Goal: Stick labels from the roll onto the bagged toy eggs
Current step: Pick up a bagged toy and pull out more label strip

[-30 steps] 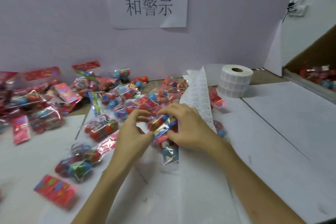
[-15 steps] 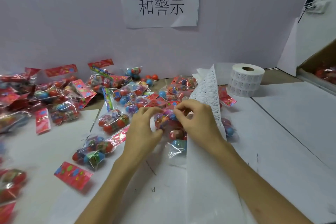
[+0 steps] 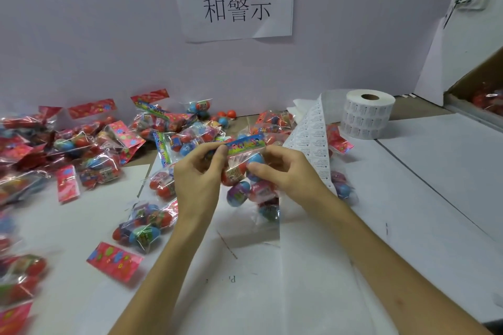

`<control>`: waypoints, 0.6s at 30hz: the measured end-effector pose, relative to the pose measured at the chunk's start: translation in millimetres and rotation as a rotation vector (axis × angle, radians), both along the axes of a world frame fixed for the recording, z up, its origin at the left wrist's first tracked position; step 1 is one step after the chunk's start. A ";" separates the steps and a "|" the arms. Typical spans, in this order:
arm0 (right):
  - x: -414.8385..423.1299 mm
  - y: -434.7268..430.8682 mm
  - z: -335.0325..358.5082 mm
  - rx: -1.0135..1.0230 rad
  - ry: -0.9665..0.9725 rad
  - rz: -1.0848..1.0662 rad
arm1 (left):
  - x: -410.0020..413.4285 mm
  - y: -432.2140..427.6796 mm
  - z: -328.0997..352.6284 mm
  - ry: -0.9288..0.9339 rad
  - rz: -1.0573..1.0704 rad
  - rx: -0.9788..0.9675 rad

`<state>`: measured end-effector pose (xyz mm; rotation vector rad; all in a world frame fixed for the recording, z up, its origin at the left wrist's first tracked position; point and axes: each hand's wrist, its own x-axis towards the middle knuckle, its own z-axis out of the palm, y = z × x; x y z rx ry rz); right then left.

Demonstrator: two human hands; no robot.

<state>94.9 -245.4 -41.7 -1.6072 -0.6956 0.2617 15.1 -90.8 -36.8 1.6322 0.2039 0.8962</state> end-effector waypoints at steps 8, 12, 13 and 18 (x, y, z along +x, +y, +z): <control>-0.8 -4.7 3.4 0.164 0.189 0.090 | 2.2 -1.3 -2.4 0.089 -0.114 -0.216; 1.0 -4.5 2.8 0.218 0.205 0.056 | 2.6 -1.3 -0.2 0.195 -0.205 -0.349; 1.4 -4.7 3.2 0.227 0.199 0.033 | 3.0 -1.2 -0.1 0.258 -0.278 -0.389; 5.7 -5.6 4.4 0.273 0.193 -0.097 | 2.5 1.2 -2.0 0.464 -0.671 -0.357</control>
